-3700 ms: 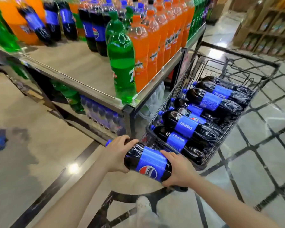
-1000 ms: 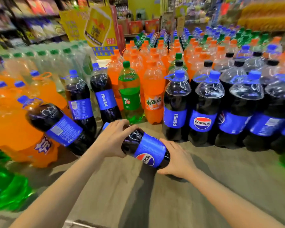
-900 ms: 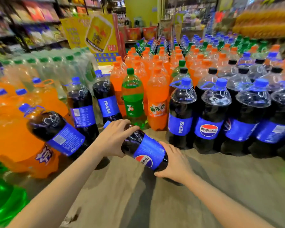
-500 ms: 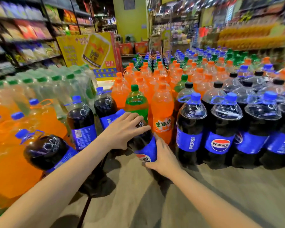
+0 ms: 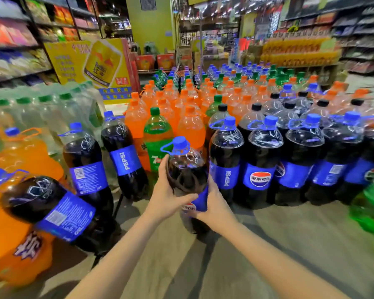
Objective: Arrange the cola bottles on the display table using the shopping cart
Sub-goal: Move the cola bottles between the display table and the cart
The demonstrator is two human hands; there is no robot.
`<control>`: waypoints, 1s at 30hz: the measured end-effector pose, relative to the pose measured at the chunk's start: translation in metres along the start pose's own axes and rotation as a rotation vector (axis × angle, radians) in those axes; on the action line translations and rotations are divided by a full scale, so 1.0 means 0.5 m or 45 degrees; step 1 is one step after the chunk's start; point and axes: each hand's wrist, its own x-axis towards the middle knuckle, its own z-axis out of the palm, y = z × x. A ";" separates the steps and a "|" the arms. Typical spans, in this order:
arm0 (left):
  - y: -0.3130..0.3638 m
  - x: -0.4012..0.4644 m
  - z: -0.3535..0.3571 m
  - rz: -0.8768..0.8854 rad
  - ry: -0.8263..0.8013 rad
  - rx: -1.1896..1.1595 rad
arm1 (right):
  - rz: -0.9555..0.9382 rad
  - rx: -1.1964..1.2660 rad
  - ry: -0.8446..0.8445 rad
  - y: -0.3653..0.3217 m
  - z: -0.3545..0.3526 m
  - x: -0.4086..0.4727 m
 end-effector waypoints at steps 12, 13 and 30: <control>-0.002 -0.003 0.092 0.046 0.081 -0.073 | -0.330 -0.699 0.160 0.014 -0.263 0.040; -0.009 -0.016 0.107 0.019 0.092 -0.079 | -0.353 -0.747 0.164 0.005 -0.271 0.055; -0.106 0.059 0.134 -0.133 0.175 0.099 | -0.326 -0.937 0.201 -0.017 -0.253 0.146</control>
